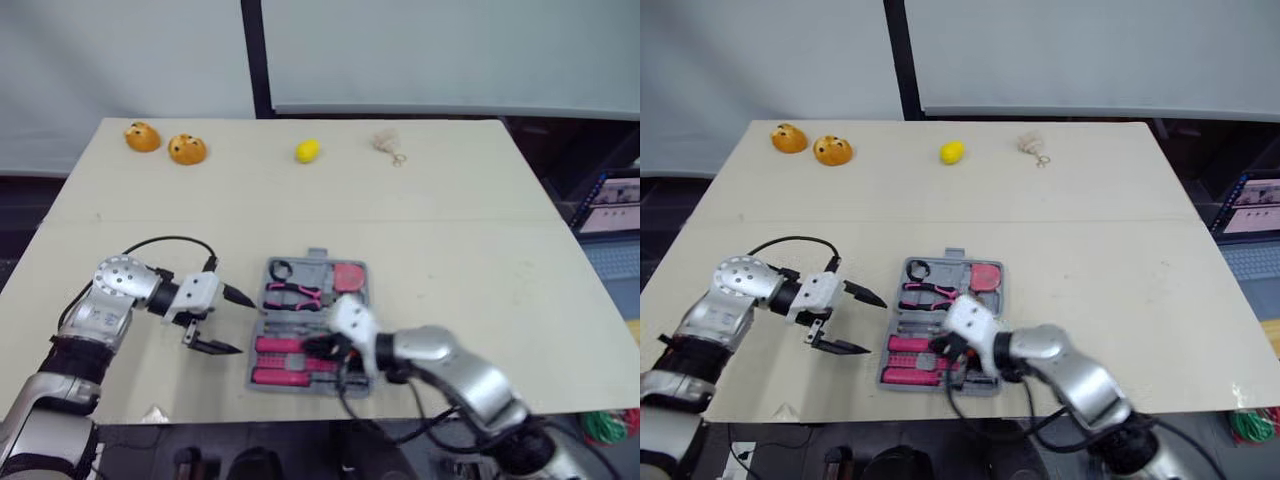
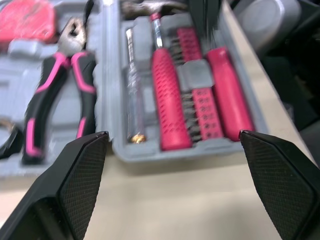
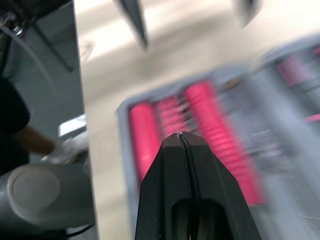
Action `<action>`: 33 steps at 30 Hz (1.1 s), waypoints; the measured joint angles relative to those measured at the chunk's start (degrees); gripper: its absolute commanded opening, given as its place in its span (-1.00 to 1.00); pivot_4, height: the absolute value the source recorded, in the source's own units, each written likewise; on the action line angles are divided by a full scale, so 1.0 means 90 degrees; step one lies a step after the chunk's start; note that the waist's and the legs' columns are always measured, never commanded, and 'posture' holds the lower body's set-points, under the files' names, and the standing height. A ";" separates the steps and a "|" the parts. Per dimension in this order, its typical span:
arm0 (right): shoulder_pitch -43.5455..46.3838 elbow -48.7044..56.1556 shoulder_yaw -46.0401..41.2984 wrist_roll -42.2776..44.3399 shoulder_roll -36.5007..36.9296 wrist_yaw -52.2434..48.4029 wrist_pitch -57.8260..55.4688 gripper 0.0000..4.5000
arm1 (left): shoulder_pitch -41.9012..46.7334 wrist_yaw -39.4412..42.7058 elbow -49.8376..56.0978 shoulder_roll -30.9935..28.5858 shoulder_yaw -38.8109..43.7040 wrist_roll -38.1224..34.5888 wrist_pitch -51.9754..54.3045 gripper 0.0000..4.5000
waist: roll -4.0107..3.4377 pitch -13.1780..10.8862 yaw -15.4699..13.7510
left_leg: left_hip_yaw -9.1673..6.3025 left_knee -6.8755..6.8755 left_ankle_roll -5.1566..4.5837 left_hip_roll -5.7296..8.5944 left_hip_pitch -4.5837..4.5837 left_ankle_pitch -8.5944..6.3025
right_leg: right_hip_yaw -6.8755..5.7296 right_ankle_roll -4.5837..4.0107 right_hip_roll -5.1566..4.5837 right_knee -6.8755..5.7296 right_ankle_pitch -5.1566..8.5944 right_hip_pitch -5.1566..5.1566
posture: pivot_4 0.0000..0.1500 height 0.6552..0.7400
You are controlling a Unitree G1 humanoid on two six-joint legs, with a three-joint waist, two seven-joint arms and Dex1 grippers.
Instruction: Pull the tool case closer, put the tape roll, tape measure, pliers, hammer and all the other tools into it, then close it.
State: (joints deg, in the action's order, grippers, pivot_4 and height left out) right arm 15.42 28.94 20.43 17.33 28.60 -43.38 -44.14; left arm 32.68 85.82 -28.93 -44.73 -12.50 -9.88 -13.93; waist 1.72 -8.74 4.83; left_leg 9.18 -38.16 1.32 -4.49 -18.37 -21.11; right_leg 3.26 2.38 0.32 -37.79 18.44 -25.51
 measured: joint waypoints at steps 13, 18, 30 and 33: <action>-0.0478 -0.1187 -0.1005 -0.0124 0.1853 -0.0855 0.0837 -1.00 | 0.1053 -0.0644 -0.2916 0.0767 -0.0021 0.1063 -0.1382 0.76 | 0.0018 -0.0011 -0.0022 | 0.0006 0.0002 -0.0008 0.0004 0.0001 -0.0003 | 0.0008 0.0009 0.0005 0.0006 -0.0006 0.0001 | 1.00 1.00; -0.0098 -0.2013 -0.0713 -0.0628 0.1750 -0.0910 0.1364 -1.00 | 0.1091 -0.0827 -0.3414 0.0882 -0.0014 0.1285 -0.1725 -0.24 | 0.0017 -0.0011 -0.0019 | 0.0013 -0.0002 -0.0009 0.0002 0.0002 -0.0003 | 0.0009 0.0010 0.0004 0.0004 -0.0007 0.0001 | 1.00 1.00; 0.0541 -0.3179 -0.0292 -0.1337 0.0918 -0.0870 0.1972 -1.00 | 0.1148 -0.1061 -0.3592 0.1267 0.0039 0.1459 -0.1766 -0.98 | 0.0015 -0.0012 -0.0034 | 0.0019 -0.0010 -0.0007 0.0001 0.0004 -0.0002 | 0.0009 0.0011 0.0000 -0.0007 -0.0007 0.0000 | 1.00 1.00; 0.0663 -0.3289 -0.0284 -0.1439 0.0745 -0.0870 0.1974 -1.00 | 0.1148 -0.1070 -0.3556 0.1416 0.0043 0.1464 -0.1714 -0.98 | 0.0014 -0.0012 -0.0041 | 0.0020 -0.0013 -0.0007 0.0001 0.0004 -0.0002 | 0.0010 0.0012 0.0000 -0.0009 -0.0008 0.0000 | 1.00 1.00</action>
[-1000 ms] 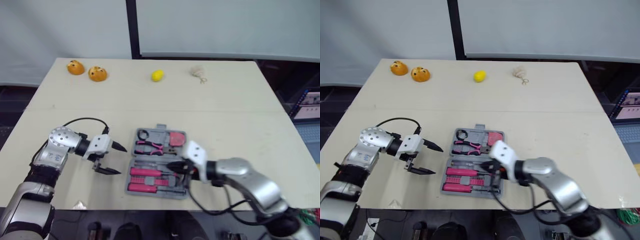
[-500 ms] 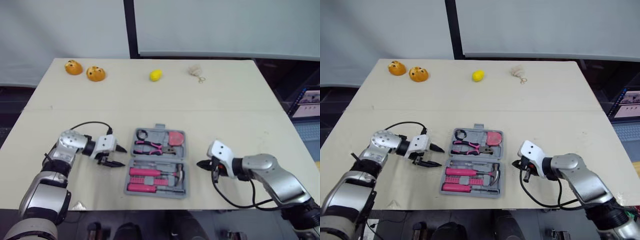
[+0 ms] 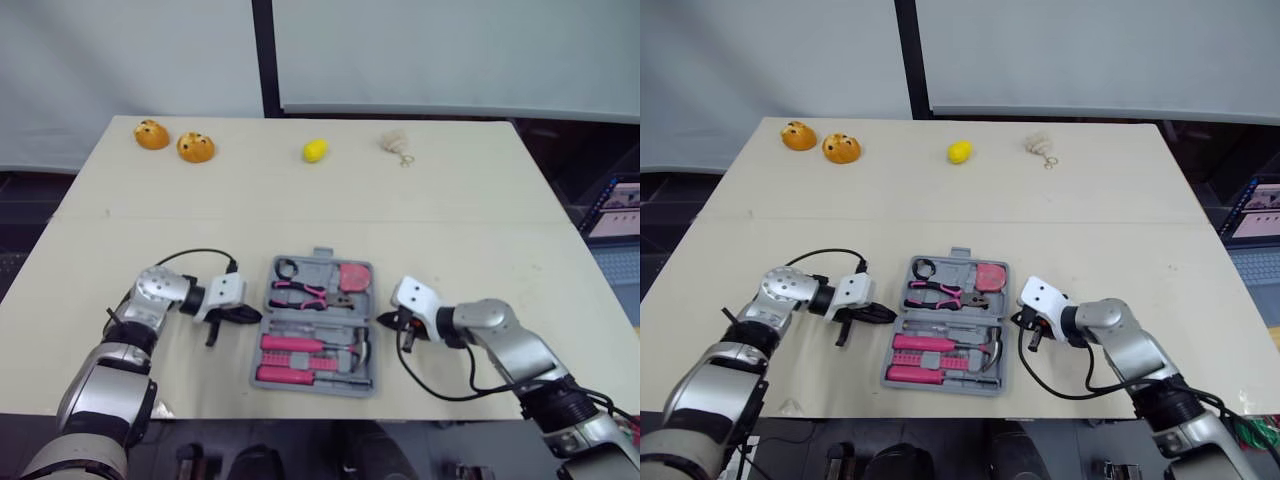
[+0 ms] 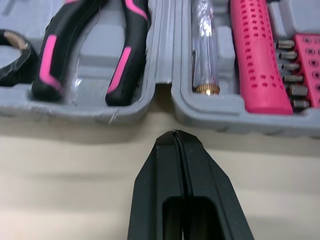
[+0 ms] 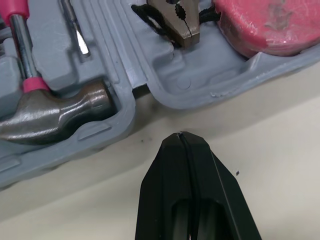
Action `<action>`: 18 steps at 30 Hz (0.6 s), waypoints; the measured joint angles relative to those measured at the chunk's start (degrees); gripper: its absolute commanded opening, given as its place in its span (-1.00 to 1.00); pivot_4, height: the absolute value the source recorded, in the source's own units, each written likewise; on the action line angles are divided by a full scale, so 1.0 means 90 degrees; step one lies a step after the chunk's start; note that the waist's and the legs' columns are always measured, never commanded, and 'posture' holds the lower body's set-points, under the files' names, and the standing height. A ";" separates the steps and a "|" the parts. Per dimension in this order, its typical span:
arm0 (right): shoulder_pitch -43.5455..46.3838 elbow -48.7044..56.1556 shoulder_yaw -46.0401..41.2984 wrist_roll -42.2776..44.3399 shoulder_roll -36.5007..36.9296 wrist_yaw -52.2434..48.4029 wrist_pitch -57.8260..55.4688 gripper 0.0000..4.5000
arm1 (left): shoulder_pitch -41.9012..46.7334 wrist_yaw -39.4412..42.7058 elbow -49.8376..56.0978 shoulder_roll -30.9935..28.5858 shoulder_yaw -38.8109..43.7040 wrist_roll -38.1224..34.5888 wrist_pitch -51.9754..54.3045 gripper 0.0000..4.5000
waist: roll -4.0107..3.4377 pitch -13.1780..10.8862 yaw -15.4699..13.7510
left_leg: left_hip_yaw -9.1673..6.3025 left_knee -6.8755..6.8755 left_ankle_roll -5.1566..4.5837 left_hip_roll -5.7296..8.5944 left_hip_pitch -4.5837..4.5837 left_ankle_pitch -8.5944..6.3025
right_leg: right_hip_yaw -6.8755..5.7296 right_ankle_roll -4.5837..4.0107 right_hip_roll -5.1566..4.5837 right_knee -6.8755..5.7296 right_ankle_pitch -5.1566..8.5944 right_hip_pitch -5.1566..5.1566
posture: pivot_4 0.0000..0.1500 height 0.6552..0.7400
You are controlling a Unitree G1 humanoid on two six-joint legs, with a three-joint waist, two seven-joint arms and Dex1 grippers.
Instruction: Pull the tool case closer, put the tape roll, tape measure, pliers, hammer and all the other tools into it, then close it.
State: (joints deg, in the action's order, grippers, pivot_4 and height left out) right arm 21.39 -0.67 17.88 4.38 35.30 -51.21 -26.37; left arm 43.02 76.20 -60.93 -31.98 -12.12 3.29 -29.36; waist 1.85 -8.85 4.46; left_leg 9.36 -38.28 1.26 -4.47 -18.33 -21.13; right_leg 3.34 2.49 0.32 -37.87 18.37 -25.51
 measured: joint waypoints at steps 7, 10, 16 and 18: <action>0.0072 -0.0141 0.0012 -0.0175 -0.0208 -0.0001 -0.0030 -1.00 | 0.0020 -0.0103 0.0074 0.0125 0.0001 0.0051 0.0135 -0.98 | -0.0001 0.0000 -0.0012 | 0.0000 -0.0001 0.0000 0.0000 0.0000 0.0000 | 0.0000 0.0000 0.0000 -0.0002 0.0000 0.0000 | 1.00 1.00; 0.0032 -0.0106 -0.0005 -0.0180 -0.0238 0.0000 -0.0139 -1.00 | 0.0018 -0.0109 0.0155 0.0170 0.0001 0.0067 0.0239 -0.98 | -0.0001 0.0000 -0.0037 | 0.0000 -0.0003 0.0000 0.0000 -0.0001 0.0000 | 0.0000 0.0000 -0.0001 -0.0002 0.0000 0.0000 | 1.00 1.00; -0.0288 0.0416 -0.0094 -0.0173 -0.0226 0.0007 -0.0532 -1.00 | -0.0130 -0.0067 0.0500 0.0235 0.0047 0.0057 0.0583 -0.98 | -0.0001 0.0000 -0.0089 | 0.0000 -0.0003 0.0001 0.0000 0.0000 0.0000 | 0.0000 0.0001 0.0000 -0.0002 0.0000 0.0001 | 1.00 1.00; -0.0403 0.0595 -0.0156 -0.0158 -0.0228 0.0015 -0.0682 -1.00 | -0.0230 -0.0057 0.0710 0.0218 0.0059 0.0053 0.0678 -0.98 | -0.0001 0.0000 -0.0105 | -0.0001 -0.0002 0.0001 0.0000 0.0000 0.0000 | 0.0001 0.0000 0.0000 -0.0003 0.0000 0.0001 | 1.00 1.00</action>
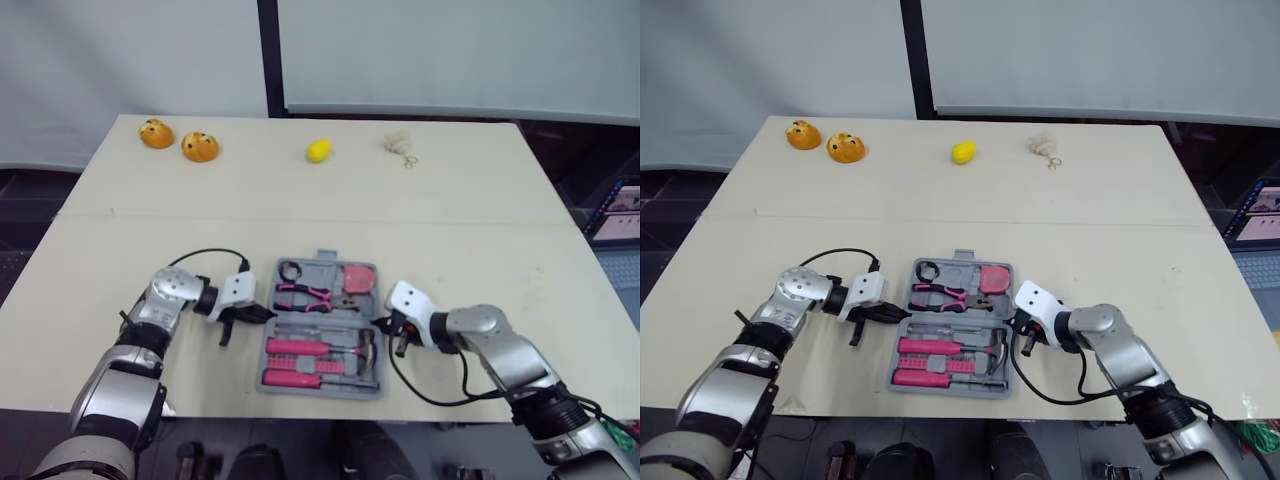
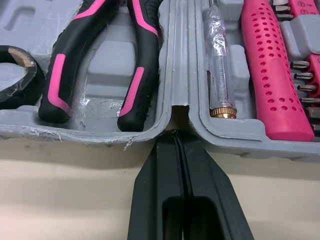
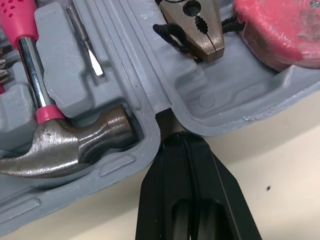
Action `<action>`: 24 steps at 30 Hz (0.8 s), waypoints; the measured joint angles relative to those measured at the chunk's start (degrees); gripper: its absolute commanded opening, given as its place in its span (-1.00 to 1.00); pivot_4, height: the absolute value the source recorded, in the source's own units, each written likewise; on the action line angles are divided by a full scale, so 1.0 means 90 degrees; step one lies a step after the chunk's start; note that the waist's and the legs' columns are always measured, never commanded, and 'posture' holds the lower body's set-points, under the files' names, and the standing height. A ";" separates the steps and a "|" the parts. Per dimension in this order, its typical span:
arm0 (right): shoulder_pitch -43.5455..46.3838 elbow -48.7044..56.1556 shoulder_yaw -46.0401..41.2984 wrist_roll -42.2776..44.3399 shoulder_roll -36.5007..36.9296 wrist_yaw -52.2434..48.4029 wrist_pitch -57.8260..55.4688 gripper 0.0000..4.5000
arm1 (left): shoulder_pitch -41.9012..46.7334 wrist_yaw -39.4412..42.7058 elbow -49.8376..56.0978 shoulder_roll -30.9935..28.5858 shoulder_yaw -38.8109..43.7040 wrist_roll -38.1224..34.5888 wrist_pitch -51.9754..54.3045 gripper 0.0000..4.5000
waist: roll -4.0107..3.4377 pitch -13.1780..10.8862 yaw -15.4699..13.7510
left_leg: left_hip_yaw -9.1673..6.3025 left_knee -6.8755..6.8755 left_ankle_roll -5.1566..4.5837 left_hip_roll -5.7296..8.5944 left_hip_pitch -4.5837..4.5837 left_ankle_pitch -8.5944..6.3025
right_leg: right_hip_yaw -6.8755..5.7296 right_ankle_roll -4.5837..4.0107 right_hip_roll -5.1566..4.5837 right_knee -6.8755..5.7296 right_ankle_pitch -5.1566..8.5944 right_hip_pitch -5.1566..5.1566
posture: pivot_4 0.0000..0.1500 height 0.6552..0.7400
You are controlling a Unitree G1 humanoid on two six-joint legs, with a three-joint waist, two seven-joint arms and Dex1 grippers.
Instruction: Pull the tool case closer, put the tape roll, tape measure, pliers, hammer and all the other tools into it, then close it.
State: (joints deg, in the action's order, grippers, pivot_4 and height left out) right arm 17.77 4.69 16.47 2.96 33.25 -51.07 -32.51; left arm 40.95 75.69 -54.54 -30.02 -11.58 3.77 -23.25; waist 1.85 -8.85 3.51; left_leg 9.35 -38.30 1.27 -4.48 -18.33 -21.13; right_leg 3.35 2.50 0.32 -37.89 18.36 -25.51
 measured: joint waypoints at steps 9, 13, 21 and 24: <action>-0.0393 0.0661 -0.0171 0.0065 0.0033 0.0053 -0.0508 -1.00 | -0.0853 0.0021 0.1517 -0.0158 0.0064 -0.0150 0.0812 -0.98 | -0.0002 0.0000 0.0005 | 0.0001 0.0002 0.0001 -0.0001 0.0002 0.0000 | 0.0004 -0.0001 0.0001 -0.0003 0.0000 -0.0001 | 1.00 1.00; -0.0388 0.0770 -0.0260 0.0102 0.0016 0.0075 -0.0589 -1.00 | -0.1123 -0.0021 0.2103 -0.0235 0.0045 -0.0153 0.1199 -0.98 | -0.0002 0.0000 -0.0008 | 0.0001 0.0000 0.0001 0.0000 0.0002 0.0000 | 0.0004 -0.0001 0.0001 -0.0004 0.0000 -0.0001 | 1.00 1.00; -0.0390 0.0932 -0.0281 0.0120 0.0002 0.0088 -0.0761 -1.00 | -0.1465 -0.0039 0.2839 -0.0380 0.0027 -0.0176 0.1747 -0.98 | -0.0002 0.0000 -0.0002 | 0.0002 0.0002 0.0001 0.0000 0.0002 0.0000 | 0.0005 -0.0001 0.0003 -0.0004 0.0001 -0.0001 | 1.00 1.00; -0.0506 0.1220 -0.0277 0.0143 0.0038 0.0088 -0.0906 -1.00 | -0.1653 0.0014 0.3120 -0.0483 0.0025 -0.0211 0.1860 -0.98 | -0.0002 0.0000 -0.0004 | 0.0001 0.0004 0.0001 -0.0002 0.0002 0.0000 | 0.0004 -0.0003 0.0004 -0.0003 0.0002 -0.0001 | 1.00 1.00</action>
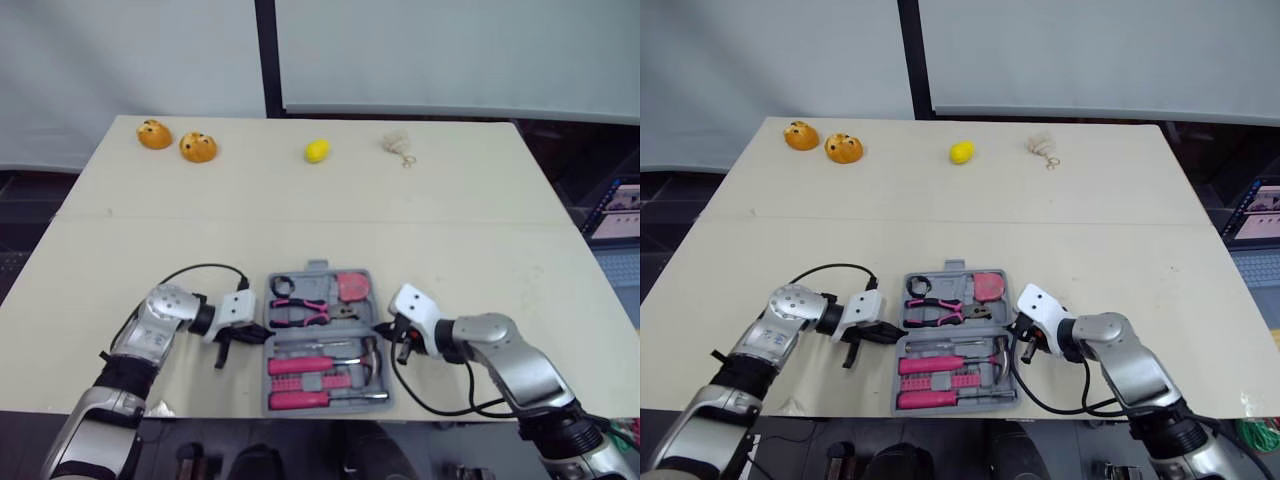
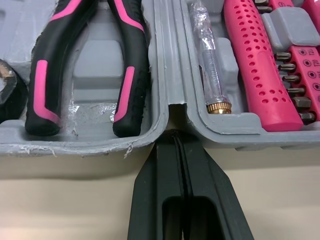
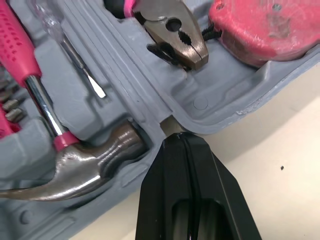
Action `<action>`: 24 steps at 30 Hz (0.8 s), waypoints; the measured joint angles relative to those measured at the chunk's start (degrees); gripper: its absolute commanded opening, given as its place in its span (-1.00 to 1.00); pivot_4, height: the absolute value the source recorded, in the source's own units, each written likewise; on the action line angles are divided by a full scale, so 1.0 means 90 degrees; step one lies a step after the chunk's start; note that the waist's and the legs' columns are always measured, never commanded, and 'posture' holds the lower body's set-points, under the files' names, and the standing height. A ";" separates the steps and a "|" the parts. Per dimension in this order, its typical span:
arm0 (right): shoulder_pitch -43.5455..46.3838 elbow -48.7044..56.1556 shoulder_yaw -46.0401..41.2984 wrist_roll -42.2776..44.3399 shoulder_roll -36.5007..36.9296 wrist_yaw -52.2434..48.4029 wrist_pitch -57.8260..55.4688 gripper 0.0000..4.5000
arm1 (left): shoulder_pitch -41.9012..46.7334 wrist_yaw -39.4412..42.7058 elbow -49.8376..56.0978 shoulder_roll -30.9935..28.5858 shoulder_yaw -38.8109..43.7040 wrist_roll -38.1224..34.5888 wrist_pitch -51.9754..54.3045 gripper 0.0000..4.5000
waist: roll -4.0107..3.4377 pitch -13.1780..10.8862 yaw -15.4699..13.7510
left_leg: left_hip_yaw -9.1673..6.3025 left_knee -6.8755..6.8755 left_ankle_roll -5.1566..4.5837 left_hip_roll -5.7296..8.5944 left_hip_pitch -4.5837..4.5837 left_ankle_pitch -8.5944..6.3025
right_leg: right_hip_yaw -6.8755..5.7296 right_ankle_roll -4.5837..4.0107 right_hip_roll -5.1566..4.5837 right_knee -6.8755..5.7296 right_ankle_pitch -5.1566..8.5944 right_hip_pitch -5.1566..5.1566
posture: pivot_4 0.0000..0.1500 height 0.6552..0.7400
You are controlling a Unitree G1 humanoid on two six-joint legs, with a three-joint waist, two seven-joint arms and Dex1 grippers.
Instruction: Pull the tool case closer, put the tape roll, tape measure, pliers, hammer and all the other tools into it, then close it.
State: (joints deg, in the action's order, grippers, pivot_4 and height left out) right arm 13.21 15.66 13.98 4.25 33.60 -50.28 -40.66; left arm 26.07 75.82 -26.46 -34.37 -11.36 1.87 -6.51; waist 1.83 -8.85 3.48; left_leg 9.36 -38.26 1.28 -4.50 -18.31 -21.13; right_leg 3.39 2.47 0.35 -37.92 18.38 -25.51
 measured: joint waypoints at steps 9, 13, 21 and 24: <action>-0.0220 0.0194 -0.0050 0.0017 0.0084 0.0086 -0.0102 -1.00 | 0.0166 -0.0141 -0.0147 0.0091 -0.0114 0.0076 -0.0100 -0.98 | 0.0000 0.0000 -0.0042 | -0.0001 -0.0007 -0.0001 0.0007 -0.0001 0.0000 | -0.0001 0.0002 -0.0002 0.0000 -0.0001 0.0003 | 1.00 1.00; -0.0302 0.0252 -0.0073 0.0022 0.0120 0.0109 -0.0102 -1.00 | 0.0430 -0.0178 -0.0458 0.0167 -0.0173 0.0142 -0.0213 -0.98 | 0.0000 0.0000 -0.0041 | -0.0001 -0.0008 -0.0002 0.0008 -0.0002 0.0000 | 0.0000 0.0003 -0.0002 0.0000 -0.0002 0.0003 | 1.00 1.00; -0.0349 0.0317 -0.0097 0.0056 0.0177 0.0115 -0.0156 -1.00 | 0.0570 -0.0202 -0.0662 0.0225 -0.0230 0.0190 -0.0376 -0.98 | 0.0001 0.0000 -0.0036 | -0.0001 -0.0008 -0.0002 0.0006 -0.0001 0.0000 | 0.0000 0.0003 -0.0002 0.0000 -0.0002 0.0003 | 1.00 1.00; -0.0349 0.0351 -0.0102 0.0081 0.0181 0.0118 -0.0215 -1.00 | 0.0529 -0.0194 -0.0608 0.0212 -0.0229 0.0185 -0.0370 -0.98 | 0.0000 0.0000 -0.0034 | -0.0001 -0.0007 -0.0001 0.0006 0.0000 0.0000 | 0.0000 0.0003 -0.0002 0.0000 -0.0002 0.0003 | 1.00 1.00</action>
State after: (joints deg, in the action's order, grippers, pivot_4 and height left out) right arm 10.07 18.83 13.06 4.98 35.23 -49.22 -42.60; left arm 30.83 74.07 -31.93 -32.46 -13.42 3.54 -9.84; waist 1.83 -8.85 3.17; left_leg 9.35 -38.33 1.27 -4.44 -18.31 -21.13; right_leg 3.39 2.50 0.34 -37.92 18.36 -25.49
